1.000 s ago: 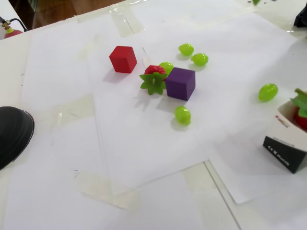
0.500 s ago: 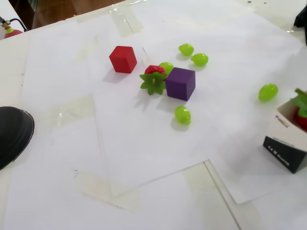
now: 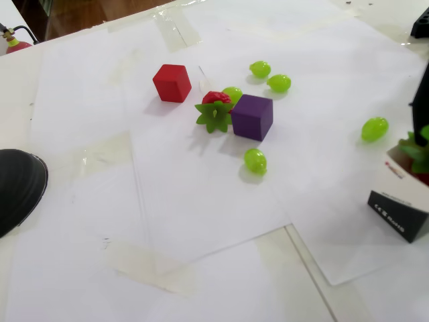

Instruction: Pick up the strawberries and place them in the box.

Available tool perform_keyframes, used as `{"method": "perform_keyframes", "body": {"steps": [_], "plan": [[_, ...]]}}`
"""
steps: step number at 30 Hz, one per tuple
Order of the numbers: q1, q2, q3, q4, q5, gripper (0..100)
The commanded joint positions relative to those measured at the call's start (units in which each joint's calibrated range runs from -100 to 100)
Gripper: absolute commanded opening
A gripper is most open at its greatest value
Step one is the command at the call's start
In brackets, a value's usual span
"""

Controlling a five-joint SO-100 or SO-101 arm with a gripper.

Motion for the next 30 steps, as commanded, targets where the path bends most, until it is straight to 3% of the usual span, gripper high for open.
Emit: {"method": "perform_keyframes", "body": {"steps": [1, 15, 30], "plan": [[0.0, -0.3, 0.7, -1.1, -0.7, 11], [-0.9, -1.1, 1.8, -1.9, -2.3, 27], [-0.9, -2.6, -2.2, 0.3, -2.7, 27]]}}
